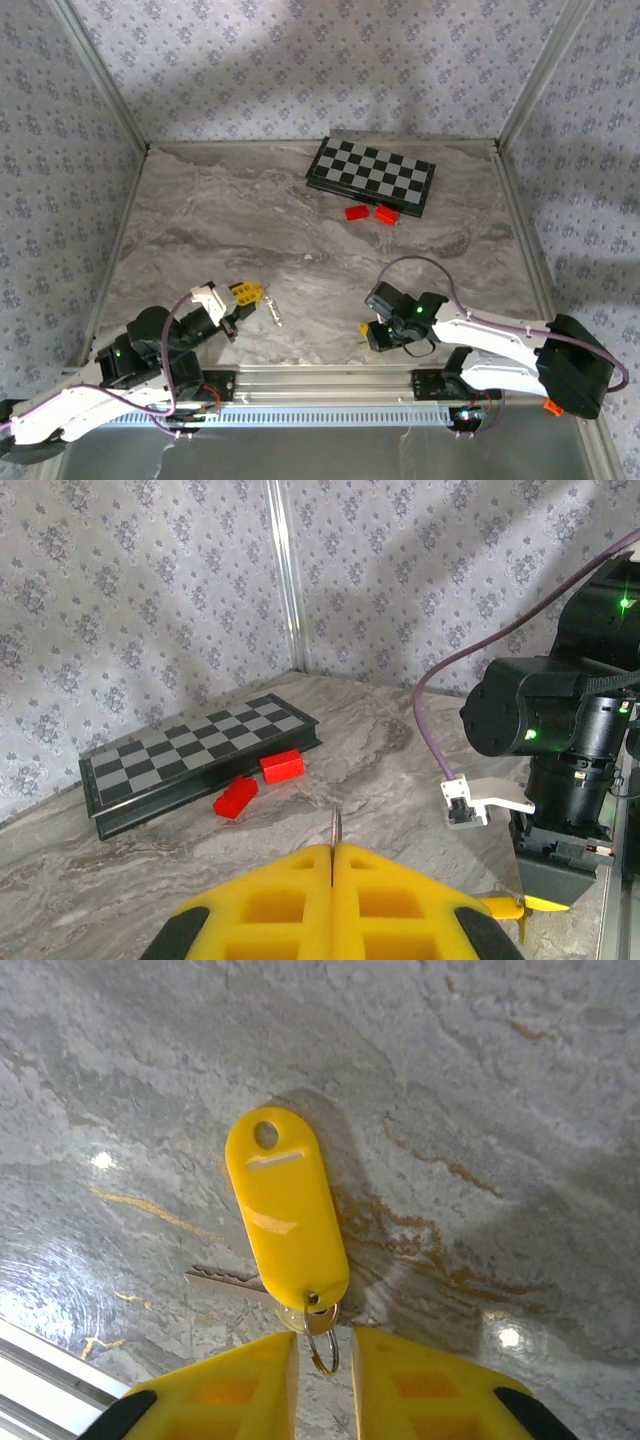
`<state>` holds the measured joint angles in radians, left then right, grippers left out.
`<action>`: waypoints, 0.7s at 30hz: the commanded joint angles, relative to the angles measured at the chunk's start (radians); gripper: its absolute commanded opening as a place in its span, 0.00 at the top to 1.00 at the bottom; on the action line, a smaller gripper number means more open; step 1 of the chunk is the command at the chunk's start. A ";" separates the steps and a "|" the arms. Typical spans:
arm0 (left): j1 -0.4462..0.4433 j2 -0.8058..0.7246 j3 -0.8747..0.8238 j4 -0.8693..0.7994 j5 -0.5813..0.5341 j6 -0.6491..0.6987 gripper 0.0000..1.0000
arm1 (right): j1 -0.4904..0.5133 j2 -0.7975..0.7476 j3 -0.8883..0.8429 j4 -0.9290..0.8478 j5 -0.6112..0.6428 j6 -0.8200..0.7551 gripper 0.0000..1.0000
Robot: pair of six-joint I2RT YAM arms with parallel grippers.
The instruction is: Put the keys on the keyring
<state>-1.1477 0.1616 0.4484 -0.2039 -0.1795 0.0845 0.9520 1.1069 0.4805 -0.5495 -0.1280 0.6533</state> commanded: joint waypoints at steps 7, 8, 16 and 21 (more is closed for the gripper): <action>-0.008 -0.012 -0.002 0.055 0.003 -0.011 1.00 | 0.016 0.016 0.041 -0.017 0.038 -0.016 0.88; -0.009 -0.013 -0.002 0.054 0.005 -0.011 1.00 | 0.017 0.022 0.048 -0.019 0.040 -0.016 0.90; -0.009 -0.027 -0.010 0.057 0.006 -0.014 1.00 | 0.063 0.120 0.142 -0.116 0.105 -0.057 0.97; -0.009 -0.026 -0.011 0.052 0.000 -0.014 1.00 | 0.068 0.248 0.281 -0.237 0.119 -0.077 1.00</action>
<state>-1.1477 0.1505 0.4347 -0.1986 -0.1795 0.0837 1.0138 1.3106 0.6842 -0.6731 -0.0422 0.6014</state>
